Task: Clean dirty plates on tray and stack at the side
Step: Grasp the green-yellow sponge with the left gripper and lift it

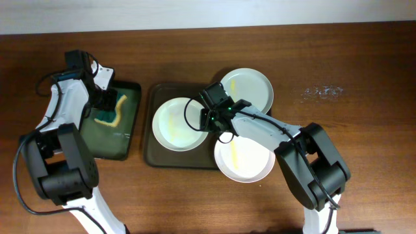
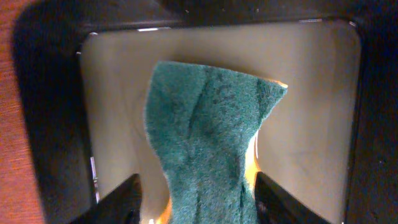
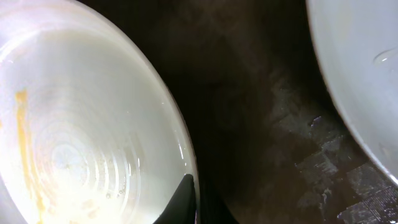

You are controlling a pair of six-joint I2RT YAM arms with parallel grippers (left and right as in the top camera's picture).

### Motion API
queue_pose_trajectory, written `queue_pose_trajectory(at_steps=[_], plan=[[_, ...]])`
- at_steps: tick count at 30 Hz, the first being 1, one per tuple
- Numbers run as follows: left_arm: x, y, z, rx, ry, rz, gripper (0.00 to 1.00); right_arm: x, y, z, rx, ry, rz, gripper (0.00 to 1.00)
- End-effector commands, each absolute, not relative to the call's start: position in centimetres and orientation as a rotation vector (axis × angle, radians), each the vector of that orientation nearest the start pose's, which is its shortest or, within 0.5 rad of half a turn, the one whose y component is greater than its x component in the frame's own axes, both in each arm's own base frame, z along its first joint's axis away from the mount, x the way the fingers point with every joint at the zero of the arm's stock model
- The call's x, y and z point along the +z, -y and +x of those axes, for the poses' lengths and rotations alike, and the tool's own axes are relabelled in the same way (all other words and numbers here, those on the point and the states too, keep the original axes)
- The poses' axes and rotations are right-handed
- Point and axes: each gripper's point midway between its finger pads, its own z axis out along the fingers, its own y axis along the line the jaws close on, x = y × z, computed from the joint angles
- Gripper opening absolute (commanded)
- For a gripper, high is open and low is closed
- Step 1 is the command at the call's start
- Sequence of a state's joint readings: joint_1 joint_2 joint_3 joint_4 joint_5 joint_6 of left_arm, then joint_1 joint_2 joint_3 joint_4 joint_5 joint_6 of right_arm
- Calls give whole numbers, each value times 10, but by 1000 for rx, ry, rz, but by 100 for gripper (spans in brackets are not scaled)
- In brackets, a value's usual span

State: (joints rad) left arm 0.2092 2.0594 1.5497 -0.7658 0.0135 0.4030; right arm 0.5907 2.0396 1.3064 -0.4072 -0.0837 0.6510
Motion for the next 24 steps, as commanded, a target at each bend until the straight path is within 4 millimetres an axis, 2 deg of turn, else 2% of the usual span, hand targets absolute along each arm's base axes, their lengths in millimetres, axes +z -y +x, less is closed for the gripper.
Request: queue_pose_trajectory(at_steps=[1, 4, 9, 10, 11, 13, 15, 16, 19, 21, 22, 24], plan=[[31, -85, 451, 11, -2855, 299, 53, -15, -265, 367, 394, -2866, 49, 4], [17, -80, 443, -41, -2902, 264, 45, -15, -265, 367, 394, -2866, 49, 4], [17, -80, 442, -44, -2909, 254, 29, -15, -265, 367, 394, -2866, 49, 4], [17, -80, 443, -42, -2904, 255, 29, -15, -265, 367, 394, -2866, 49, 4], [17, -80, 445, -38, -2897, 255, 32, -16, -265, 366, 392, -2870, 49, 4], [16, -82, 450, -25, -2878, 254, 58, -16, -264, 365, 389, -2873, 49, 4], [13, -83, 454, -17, -2862, 253, 64, -16, -264, 365, 389, -2873, 49, 4], [12, -83, 455, -16, -2861, 253, 60, -16, -264, 365, 389, -2873, 49, 4], [11, -82, 454, -19, -2864, 256, 34, -16, -264, 366, 389, -2872, 49, 4], [10, -81, 453, -21, -2869, 256, 26, -16, -264, 366, 389, -2872, 49, 4], [10, -81, 452, -24, -2873, 255, 18, -16, -264, 365, 389, -2873, 49, 4], [9, -81, 451, -27, -2876, 226, 14, -16, -264, 366, 390, -2872, 50, 4]])
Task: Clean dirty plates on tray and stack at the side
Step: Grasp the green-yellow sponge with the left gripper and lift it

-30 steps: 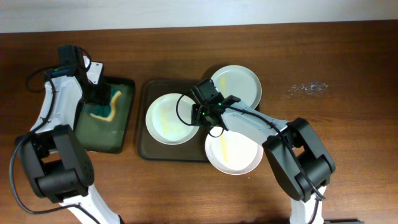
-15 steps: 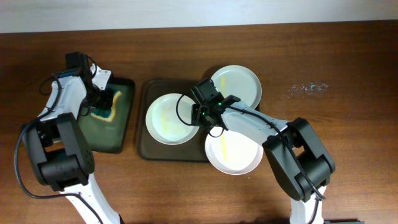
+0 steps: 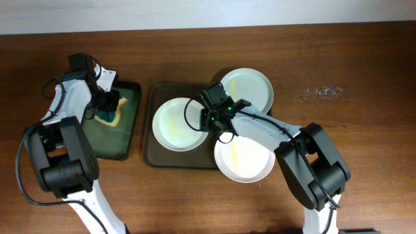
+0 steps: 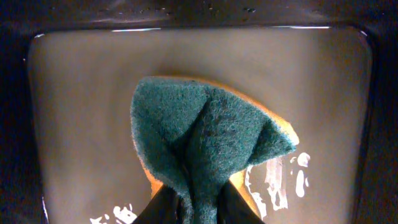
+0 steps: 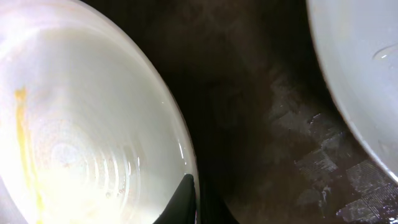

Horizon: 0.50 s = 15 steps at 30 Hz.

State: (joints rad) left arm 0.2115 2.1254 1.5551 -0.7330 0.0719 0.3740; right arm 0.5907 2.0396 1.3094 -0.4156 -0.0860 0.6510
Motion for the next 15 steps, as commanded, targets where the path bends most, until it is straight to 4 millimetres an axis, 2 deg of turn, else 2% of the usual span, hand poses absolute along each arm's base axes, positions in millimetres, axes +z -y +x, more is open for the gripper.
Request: queue_pose_trajectory(at_steps=[1, 5, 11, 14, 15], plan=[[9, -82, 452, -31, -2878, 191, 11, -16, -264, 365, 389, -2873, 49, 4], [9, -82, 452, -33, -2879, 173, 1, -16, -264, 365, 391, -2873, 49, 4], [14, -83, 445, -48, -2920, 54, 0, -15, -273, 359, 475, -2901, 35, 4], [33, -84, 439, -72, -2968, -30, 0, -14, -275, 357, 501, -2913, 30, 4], [48, -83, 440, -87, -2976, -34, 0, -13, -276, 356, 541, -2923, 34, 4]])
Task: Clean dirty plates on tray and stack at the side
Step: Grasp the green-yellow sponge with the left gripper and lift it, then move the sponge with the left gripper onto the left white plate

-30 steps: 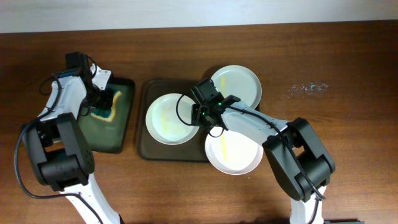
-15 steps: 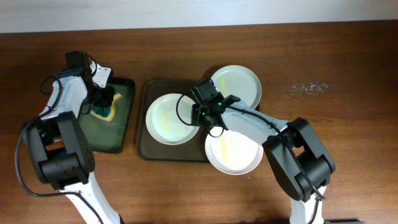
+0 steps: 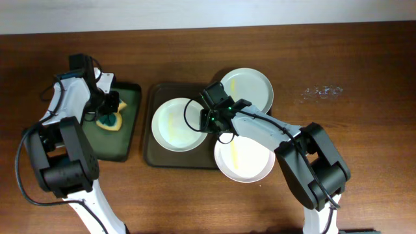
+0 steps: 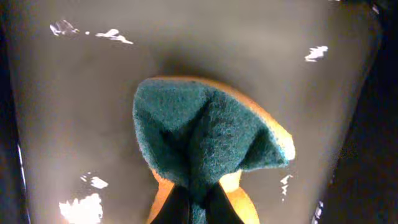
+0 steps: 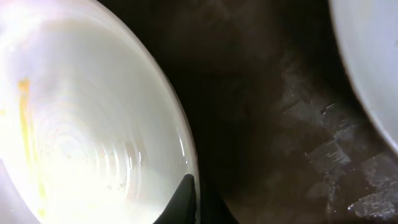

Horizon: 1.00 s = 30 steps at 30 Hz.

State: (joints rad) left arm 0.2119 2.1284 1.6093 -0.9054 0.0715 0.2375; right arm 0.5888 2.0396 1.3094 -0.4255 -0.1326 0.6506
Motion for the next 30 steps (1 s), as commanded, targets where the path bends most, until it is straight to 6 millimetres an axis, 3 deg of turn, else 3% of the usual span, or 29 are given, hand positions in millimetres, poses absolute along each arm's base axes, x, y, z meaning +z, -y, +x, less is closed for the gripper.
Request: queue_pose_trajectory(at_steps=[1, 3, 6, 9, 13, 16, 20, 25, 30], plan=[[59, -83, 441, -89, -2980, -39, 0, -13, -275, 356, 573, -2934, 44, 4], [92, -76, 441, -152, -2983, -37, 0, -10, -269, 357, 671, -2960, 71, 4], [114, -49, 437, -368, -2967, -23, 0, -5, -263, 361, 781, -2959, 35, 4], [119, -14, 424, -554, -2995, 17, 0, -5, -261, 360, 782, -2966, 25, 4], [114, 37, 426, -554, -3011, 151, 0, -5, -261, 361, 776, -2972, 81, 4], [105, 59, 430, -375, -3042, 101, 0, -8, -255, 361, 728, -2983, 138, 4], [96, 83, 422, -272, -3088, 36, 0, -11, -249, 364, 669, -2981, 183, 4], [48, 94, 393, -71, -3176, -85, 0, -12, -247, 363, 659, -2985, 189, 4], [1, 114, 392, -52, -3105, -20, 0, -12, -247, 363, 659, -2984, 189, 4]])
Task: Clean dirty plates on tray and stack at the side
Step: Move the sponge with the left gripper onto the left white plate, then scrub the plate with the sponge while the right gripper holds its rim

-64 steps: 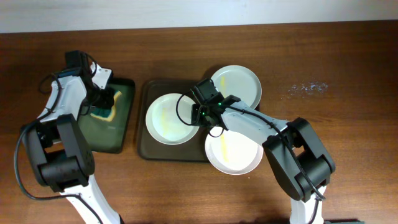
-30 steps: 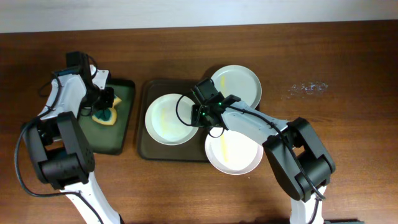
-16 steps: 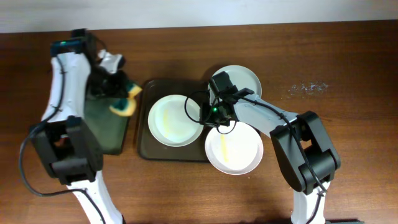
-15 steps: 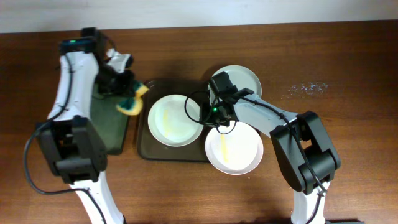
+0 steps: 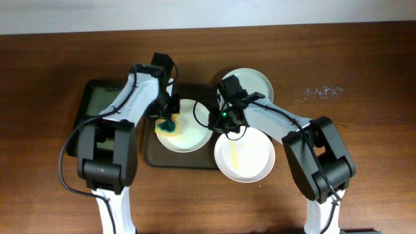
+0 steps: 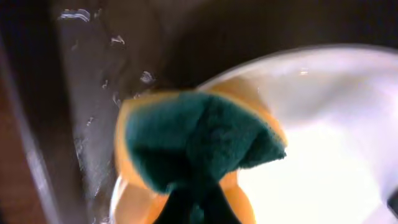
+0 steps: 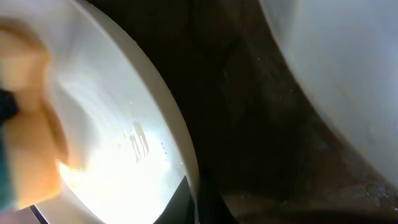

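A white plate (image 5: 188, 133) lies on the left half of the dark brown tray (image 5: 151, 153); its rim (image 7: 180, 155) runs through the right wrist view. My left gripper (image 5: 168, 117) is shut on the green-and-yellow sponge (image 5: 167, 125), whose green face (image 6: 193, 140) presses on the plate's left part (image 6: 311, 143). My right gripper (image 5: 221, 122) is shut on the plate's right rim. A second white plate (image 5: 250, 84) overlaps the tray's far right corner. A third plate (image 5: 250, 159), with a yellow smear, overlaps the near right corner.
A dark green tray (image 5: 97, 104) holding water sits at the left, with nothing in it. A patch of white specks (image 5: 323, 91) marks the wooden table (image 5: 364, 130) at the right. The wall edge runs along the back.
My left gripper has carried the sponge from the green tray at the left over to the plate on the brown tray. The right gripper still pinches that plate's rim, now slightly further right.
My left gripper stood open around the sponge in the green tray while the right held the plate's rim. Then the left was shut on the sponge and had it folded in the tray. Now the sponge is on the held plate.
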You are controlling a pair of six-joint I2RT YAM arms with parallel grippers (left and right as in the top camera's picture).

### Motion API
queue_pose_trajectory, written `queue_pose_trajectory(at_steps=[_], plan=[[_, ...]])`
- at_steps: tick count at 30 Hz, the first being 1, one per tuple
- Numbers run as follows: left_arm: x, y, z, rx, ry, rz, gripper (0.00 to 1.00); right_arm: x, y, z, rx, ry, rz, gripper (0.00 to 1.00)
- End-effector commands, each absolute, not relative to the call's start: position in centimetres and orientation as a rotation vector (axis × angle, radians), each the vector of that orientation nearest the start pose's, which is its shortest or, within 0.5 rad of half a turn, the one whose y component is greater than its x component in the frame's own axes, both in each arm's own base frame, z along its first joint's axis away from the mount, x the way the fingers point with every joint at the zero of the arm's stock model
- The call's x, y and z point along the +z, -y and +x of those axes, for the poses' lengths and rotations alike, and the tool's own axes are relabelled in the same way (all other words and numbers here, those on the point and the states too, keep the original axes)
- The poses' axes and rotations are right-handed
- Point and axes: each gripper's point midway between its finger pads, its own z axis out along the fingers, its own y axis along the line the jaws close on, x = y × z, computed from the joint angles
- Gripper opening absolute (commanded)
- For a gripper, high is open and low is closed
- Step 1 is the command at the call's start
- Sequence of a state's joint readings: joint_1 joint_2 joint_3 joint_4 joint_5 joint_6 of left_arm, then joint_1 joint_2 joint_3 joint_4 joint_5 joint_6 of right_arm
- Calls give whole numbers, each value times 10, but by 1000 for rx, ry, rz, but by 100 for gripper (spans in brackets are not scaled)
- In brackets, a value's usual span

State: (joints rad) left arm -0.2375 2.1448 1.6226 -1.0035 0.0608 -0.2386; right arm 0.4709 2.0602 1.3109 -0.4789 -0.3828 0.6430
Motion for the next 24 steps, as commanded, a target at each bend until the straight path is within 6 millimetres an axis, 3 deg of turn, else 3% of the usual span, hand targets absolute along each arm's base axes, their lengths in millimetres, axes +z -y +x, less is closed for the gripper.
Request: queue_pose_trajectory(at_steps=[1, 4, 6, 8, 10, 13, 15, 16, 19, 22, 24], plan=[[-7, 113, 390, -5, -3094, -38, 0, -12, -247, 363, 659, -2985, 189, 4], [-27, 121, 369, 24, -3122, 2, 0, -12, -247, 363, 659, -2985, 188, 4], [-25, 156, 350, -276, -3168, 309, 0, -12, -247, 363, 653, -2986, 184, 4], [-10, 195, 326, -717, -3122, 592, 0, -12, -247, 363, 653, -2986, 185, 4], [-2, 206, 319, -864, -3081, 671, 0, -12, -247, 363, 653, -2986, 185, 4], [1, 213, 321, -925, -3047, 670, 0, -12, -247, 363, 653, -2987, 185, 4], [0, 214, 329, -906, -3023, 660, 0, -12, -247, 363, 654, -2987, 184, 4], [-3, 210, 342, -840, -3018, 585, 0, -12, -247, 362, 658, -2989, 185, 4], [-18, 164, 402, -425, -2973, 180, 0, -13, -246, 359, 649, -3004, 189, 4], [-14, 138, 442, -210, -2837, 90, 0, -14, -245, 358, 644, -3010, 191, 4], [-10, 112, 459, 24, -2759, 44, 0, -14, -245, 357, 642, -3013, 193, 4]])
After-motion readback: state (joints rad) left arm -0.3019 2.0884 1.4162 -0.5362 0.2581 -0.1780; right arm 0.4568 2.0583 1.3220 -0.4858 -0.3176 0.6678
